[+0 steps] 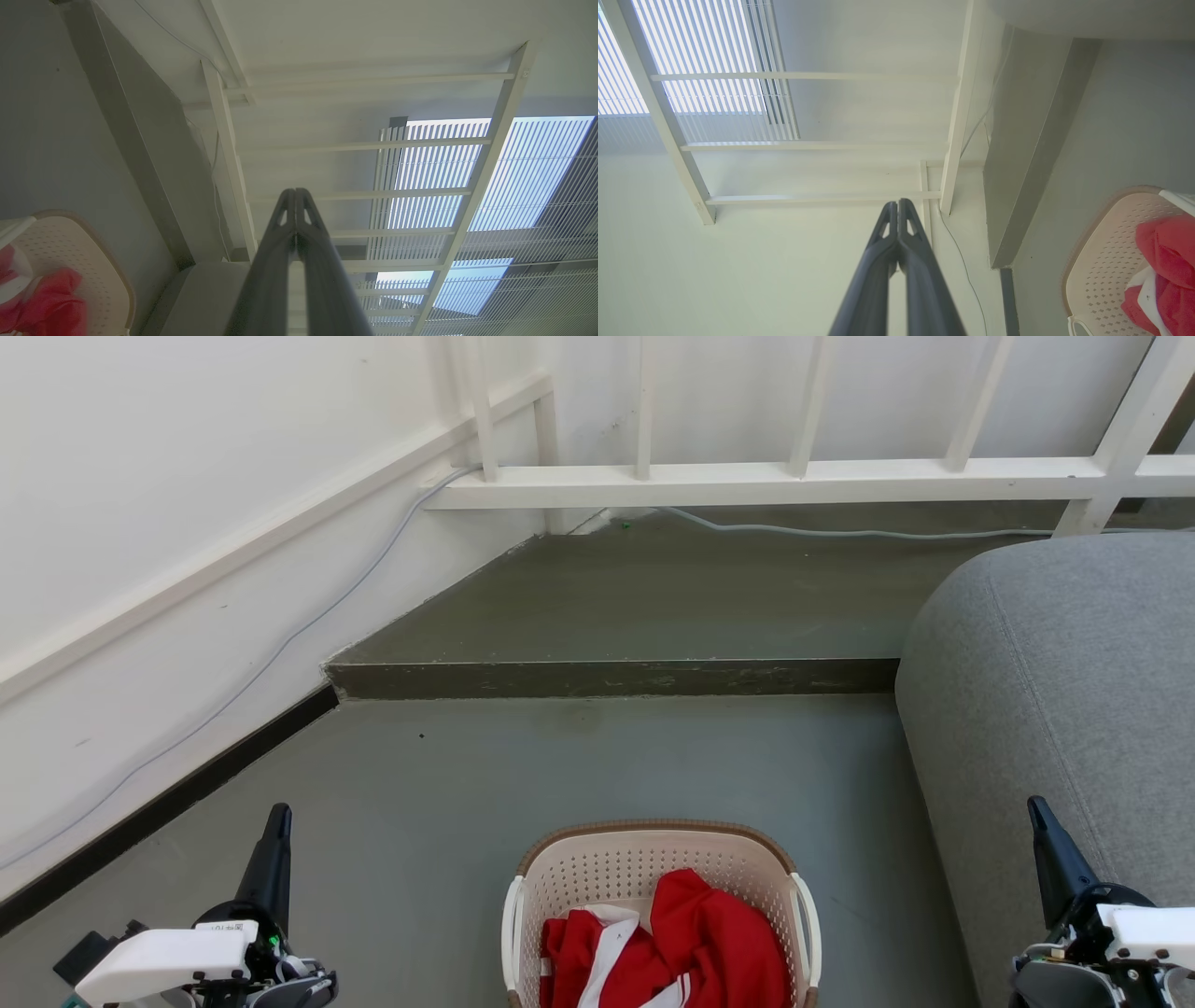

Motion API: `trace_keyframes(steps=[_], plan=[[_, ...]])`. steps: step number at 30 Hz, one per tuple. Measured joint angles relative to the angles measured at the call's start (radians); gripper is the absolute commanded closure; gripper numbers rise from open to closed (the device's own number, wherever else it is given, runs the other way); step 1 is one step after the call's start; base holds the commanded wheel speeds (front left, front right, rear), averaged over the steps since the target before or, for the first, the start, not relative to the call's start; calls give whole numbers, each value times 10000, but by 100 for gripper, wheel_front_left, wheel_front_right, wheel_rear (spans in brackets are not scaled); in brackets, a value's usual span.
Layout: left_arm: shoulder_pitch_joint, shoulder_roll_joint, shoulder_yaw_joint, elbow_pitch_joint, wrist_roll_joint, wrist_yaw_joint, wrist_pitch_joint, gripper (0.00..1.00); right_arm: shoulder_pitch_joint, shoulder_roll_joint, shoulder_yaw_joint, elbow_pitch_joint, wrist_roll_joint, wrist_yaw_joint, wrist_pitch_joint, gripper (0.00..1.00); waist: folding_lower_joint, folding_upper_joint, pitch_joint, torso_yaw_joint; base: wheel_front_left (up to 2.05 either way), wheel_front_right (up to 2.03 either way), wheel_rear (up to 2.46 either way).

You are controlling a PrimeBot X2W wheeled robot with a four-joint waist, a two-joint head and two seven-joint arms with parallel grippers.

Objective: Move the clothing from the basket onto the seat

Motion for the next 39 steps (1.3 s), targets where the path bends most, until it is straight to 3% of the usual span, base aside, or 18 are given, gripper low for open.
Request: trace_keyframes(steps=[39], plan=[[0,0,0,0,0,0,0,100,0,0,0,0,0,0,0,100,0,1,0,0,0,0,0]])
